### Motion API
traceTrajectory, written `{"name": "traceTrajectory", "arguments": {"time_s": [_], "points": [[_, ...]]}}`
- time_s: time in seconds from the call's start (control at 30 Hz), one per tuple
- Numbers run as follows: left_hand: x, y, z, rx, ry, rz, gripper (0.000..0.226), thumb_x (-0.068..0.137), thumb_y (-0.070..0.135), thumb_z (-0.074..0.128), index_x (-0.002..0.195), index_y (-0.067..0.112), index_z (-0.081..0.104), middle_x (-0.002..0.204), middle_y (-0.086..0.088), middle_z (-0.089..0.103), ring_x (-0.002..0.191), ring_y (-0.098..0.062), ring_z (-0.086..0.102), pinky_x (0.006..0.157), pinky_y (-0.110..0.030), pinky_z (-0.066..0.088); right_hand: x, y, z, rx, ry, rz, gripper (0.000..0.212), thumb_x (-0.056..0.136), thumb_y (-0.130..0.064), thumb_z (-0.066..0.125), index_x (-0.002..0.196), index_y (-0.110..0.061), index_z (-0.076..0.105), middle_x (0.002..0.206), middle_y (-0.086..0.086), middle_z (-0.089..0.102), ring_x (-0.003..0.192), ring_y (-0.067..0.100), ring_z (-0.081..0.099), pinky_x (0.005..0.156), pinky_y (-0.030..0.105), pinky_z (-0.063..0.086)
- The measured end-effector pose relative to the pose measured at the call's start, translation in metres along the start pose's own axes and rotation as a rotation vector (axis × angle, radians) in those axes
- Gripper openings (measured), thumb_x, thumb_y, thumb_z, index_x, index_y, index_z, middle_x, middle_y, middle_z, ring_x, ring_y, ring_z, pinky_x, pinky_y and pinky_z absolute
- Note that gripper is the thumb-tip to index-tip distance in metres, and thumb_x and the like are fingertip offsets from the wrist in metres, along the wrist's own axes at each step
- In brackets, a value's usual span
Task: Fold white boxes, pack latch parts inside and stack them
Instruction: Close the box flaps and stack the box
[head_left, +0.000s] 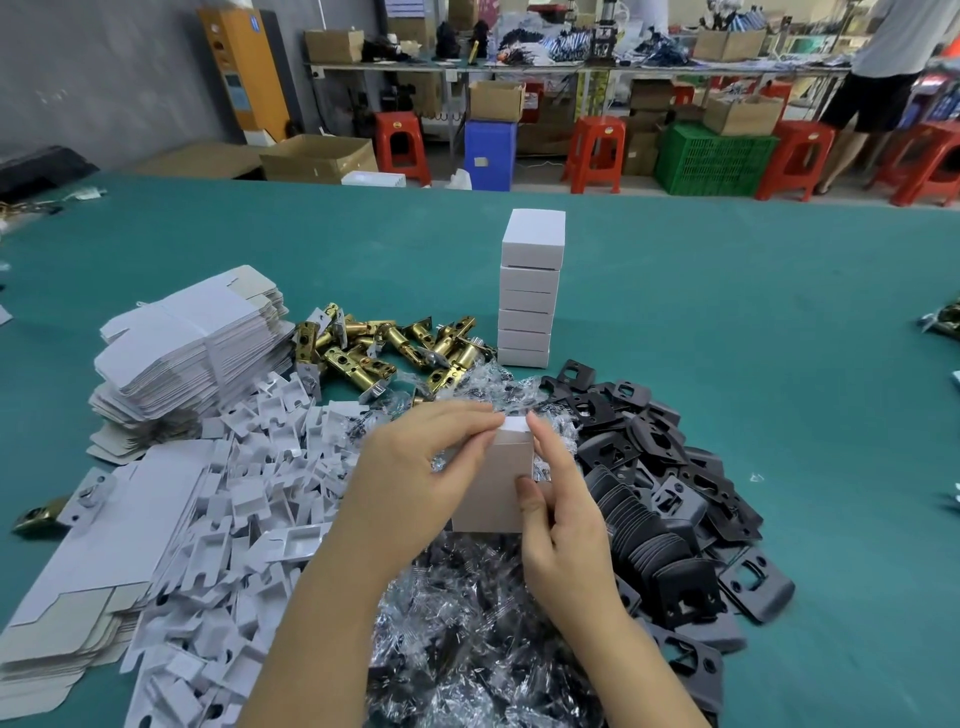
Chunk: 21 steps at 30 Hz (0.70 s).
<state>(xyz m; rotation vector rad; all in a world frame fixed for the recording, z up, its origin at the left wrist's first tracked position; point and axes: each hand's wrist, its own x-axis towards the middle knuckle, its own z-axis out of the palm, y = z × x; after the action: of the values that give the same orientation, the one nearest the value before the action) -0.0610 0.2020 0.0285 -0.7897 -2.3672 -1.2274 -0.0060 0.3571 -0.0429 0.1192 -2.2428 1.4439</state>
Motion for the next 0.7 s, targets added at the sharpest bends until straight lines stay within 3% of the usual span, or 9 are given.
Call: {"name": "traceTrajectory", "arguments": {"time_s": [0.13, 0.27, 0.43, 0.6, 0.7], "points": [[-0.001, -0.006, 0.0, -0.197, -0.033, -0.182, 0.027, 0.099, 0.025, 0.064, 0.12, 0.039, 0.073, 0.122, 0.027, 0.069, 0.118, 0.003, 0.062, 0.094, -0.015, 0.051, 0.001, 0.001, 0.0, 0.011, 0.001, 0.021, 0.07, 0.107, -0.016, 0.048, 0.143, -0.07, 0.026, 0.143, -0.011, 0.054, 0.113, 0.018, 0.064, 0.084, 0.041, 0.061], [-0.001, -0.012, -0.002, -0.416, -0.038, -0.328, 0.03, 0.101, 0.015, 0.062, 0.115, 0.038, 0.075, 0.114, 0.021, 0.074, 0.109, -0.001, 0.066, 0.082, -0.015, 0.054, 0.001, 0.001, 0.0, 0.004, -0.001, 0.046, 0.067, 0.107, -0.02, 0.047, 0.142, -0.072, 0.025, 0.142, -0.02, 0.052, 0.114, 0.014, 0.064, 0.085, 0.043, 0.06], [0.0, -0.012, -0.004, -0.472, -0.063, -0.347, 0.031, 0.099, 0.013, 0.063, 0.109, 0.039, 0.078, 0.111, 0.019, 0.075, 0.107, 0.0, 0.066, 0.082, -0.013, 0.052, 0.001, -0.002, 0.0, -0.004, -0.001, 0.04, 0.068, 0.107, -0.02, 0.047, 0.142, -0.073, 0.023, 0.139, -0.039, 0.043, 0.114, 0.011, 0.063, 0.085, 0.037, 0.06], [0.0, -0.015, -0.006, -0.48, -0.091, -0.299, 0.032, 0.098, 0.007, 0.062, 0.109, 0.031, 0.079, 0.116, 0.017, 0.074, 0.116, -0.002, 0.065, 0.088, -0.014, 0.052, 0.001, -0.005, 0.0, -0.011, 0.008, 0.03, 0.074, 0.107, -0.017, 0.048, 0.142, -0.074, 0.02, 0.141, -0.039, 0.041, 0.12, 0.009, 0.061, 0.09, 0.027, 0.058], [-0.002, -0.017, -0.007, -0.47, -0.117, -0.279, 0.031, 0.098, 0.01, 0.064, 0.11, 0.034, 0.079, 0.121, 0.017, 0.072, 0.119, -0.004, 0.063, 0.091, -0.017, 0.053, 0.001, -0.006, -0.001, -0.012, 0.007, 0.043, 0.075, 0.107, -0.017, 0.047, 0.144, -0.075, 0.017, 0.144, -0.03, 0.044, 0.122, 0.01, 0.06, 0.09, 0.028, 0.058]]}}
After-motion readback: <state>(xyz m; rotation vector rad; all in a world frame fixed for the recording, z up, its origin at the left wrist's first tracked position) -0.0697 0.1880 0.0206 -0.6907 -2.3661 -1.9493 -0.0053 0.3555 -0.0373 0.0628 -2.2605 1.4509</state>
